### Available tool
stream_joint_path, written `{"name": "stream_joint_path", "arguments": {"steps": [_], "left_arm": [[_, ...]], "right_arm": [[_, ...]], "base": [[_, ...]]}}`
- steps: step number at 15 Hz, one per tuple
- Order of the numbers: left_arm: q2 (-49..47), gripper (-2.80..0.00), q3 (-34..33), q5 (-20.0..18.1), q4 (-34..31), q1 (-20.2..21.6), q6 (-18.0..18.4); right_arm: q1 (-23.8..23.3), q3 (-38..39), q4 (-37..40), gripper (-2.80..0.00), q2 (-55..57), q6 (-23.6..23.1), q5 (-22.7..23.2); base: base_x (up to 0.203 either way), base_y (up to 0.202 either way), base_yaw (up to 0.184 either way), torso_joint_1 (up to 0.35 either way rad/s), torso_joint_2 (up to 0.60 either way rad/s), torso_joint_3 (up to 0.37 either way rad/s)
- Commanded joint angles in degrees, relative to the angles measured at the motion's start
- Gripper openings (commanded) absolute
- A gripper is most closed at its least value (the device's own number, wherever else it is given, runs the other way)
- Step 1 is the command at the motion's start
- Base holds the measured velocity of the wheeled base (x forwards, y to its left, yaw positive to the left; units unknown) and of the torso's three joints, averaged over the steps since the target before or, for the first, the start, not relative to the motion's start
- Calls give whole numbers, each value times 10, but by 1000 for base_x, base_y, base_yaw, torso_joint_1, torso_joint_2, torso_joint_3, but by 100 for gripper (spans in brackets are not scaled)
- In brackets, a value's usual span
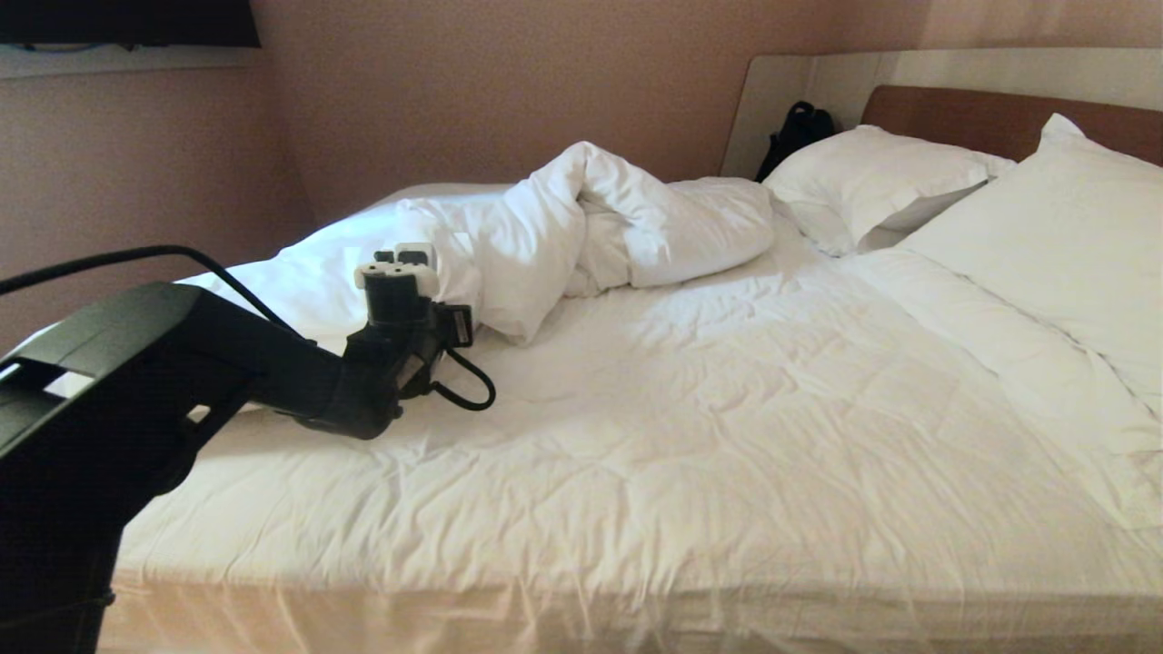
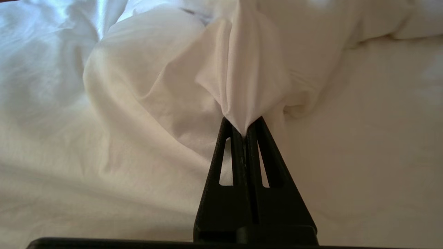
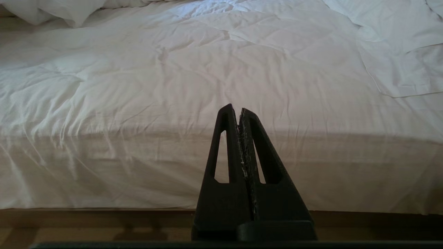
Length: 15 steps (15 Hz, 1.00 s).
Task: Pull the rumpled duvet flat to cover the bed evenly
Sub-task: Flatten the corners of the folded blanket
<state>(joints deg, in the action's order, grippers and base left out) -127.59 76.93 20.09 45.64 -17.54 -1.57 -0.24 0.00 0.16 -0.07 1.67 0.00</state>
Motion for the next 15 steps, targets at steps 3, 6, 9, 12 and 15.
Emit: {"name": "stream_joint_path", "arguments": {"steps": [3, 6, 9, 12, 15], "left_arm": [[117, -280, -91, 4, 8, -45, -9], [208, -280, -183, 8, 9, -68, -10], [281, -280, -279, 14, 8, -94, -11], [361, -280, -365, 31, 7, -117, -12], [425, -280, -438, 35, 3, -129, -12]], "right_arm": [[0, 0, 0, -280, 1, 0, 0], [0, 0, 0, -280, 1, 0, 0], [0, 0, 0, -280, 1, 0, 0], [0, 0, 0, -280, 1, 0, 0], [0, 0, 0, -280, 1, 0, 0]], "base": [[0, 0, 0, 0, 0, 0], [0, 0, 0, 0, 0, 0], [0, 0, 0, 0, 0, 0], [0, 0, 0, 0, 0, 0], [0, 0, 0, 0, 0, 0]]}}
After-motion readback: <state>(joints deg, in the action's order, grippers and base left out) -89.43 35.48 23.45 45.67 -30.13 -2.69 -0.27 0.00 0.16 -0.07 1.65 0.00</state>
